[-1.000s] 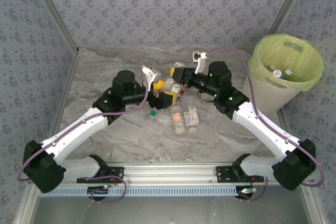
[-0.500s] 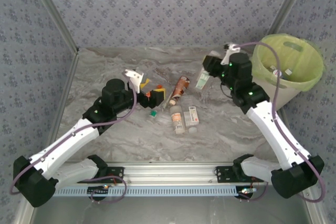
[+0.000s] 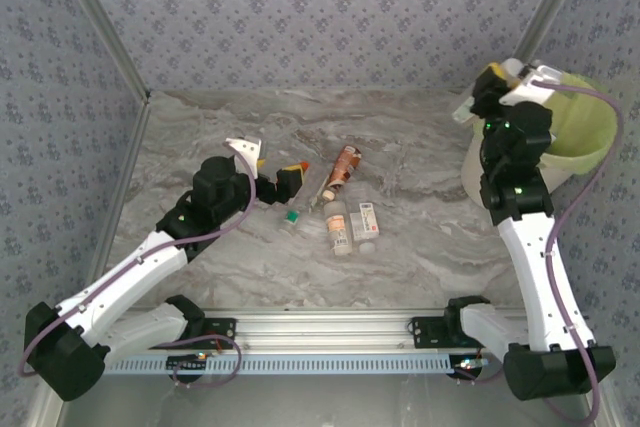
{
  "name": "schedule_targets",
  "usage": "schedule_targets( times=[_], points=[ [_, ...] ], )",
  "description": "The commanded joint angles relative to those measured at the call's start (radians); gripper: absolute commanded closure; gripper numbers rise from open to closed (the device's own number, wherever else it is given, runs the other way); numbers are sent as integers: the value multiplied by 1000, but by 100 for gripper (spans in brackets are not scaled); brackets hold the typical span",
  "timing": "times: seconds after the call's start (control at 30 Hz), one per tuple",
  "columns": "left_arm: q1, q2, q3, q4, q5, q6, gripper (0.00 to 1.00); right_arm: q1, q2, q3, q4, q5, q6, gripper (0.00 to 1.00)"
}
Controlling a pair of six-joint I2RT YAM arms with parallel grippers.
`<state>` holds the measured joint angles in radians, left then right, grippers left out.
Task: Put the plastic bottles in the bin
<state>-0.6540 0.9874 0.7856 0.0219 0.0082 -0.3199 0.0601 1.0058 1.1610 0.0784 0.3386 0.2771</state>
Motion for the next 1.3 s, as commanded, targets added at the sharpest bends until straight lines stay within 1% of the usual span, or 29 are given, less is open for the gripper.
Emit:
schedule_targets(
  times=[0.0, 0.13, 0.23, 0.3, 0.4, 0.5, 0.53, 0.57, 0.6, 0.67, 0.77, 0.87, 0.9, 0.93, 0.97, 1.07, 1.17, 1.27],
  points=[
    [10, -20, -2, 10, -16, -23, 1, -86, -12, -53, 175, 37, 27, 100],
    [8, -20, -11, 16, -13, -46, 1, -162, -6, -93, 271, 72, 35, 100],
    [9, -22, -26, 22, -11, -62, 1, -225, -11, -137, 325, 61, 93, 100],
    [9, -25, -34, 26, -13, -68, 1, -256, -10, -157, 329, 48, 119, 100],
    [8, -26, -42, 30, -16, -75, 1, -281, -4, -190, 345, 61, 124, 100],
    [8, -26, -43, 29, -16, -74, 0, -325, 21, -191, 299, 48, 178, 100],
    [8, -23, -41, 28, -18, -74, 1, -343, 33, -179, 266, 37, 206, 98],
    [8, -22, -40, 25, -25, -76, 0, -359, 54, -157, 219, 23, 233, 94],
    [8, -20, -37, 18, -40, -81, 1, -371, 74, -130, 160, 0, 252, 88],
    [9, -8, -23, -19, -85, -92, 1, -387, 125, -62, 44, -59, 266, 65],
    [10, 13, -4, -68, -134, -111, 1, -388, 181, 19, -79, -148, 255, 38],
    [14, 36, 11, -112, -174, -132, 1, -387, 198, 65, -142, -187, 252, 17],
    [15, 45, 17, -128, -187, -139, 1, -385, 197, 68, -151, -190, 251, 13],
    [19, 56, 26, -148, -204, -148, 0, -385, 192, 70, -162, -189, 248, 5],
    [22, 66, 34, -167, -215, -159, 1, -384, 186, 72, -173, -186, 243, 0],
    [43, 97, 53, -212, -237, -193, 0, -381, 163, 79, -220, -160, 239, 0],
    [67, 128, 66, -245, -234, -221, 1, -375, 138, 85, -268, -138, 237, 0],
    [93, 167, 90, -291, -217, -238, 1, -367, 115, 86, -309, -147, 227, 0]
  ],
)
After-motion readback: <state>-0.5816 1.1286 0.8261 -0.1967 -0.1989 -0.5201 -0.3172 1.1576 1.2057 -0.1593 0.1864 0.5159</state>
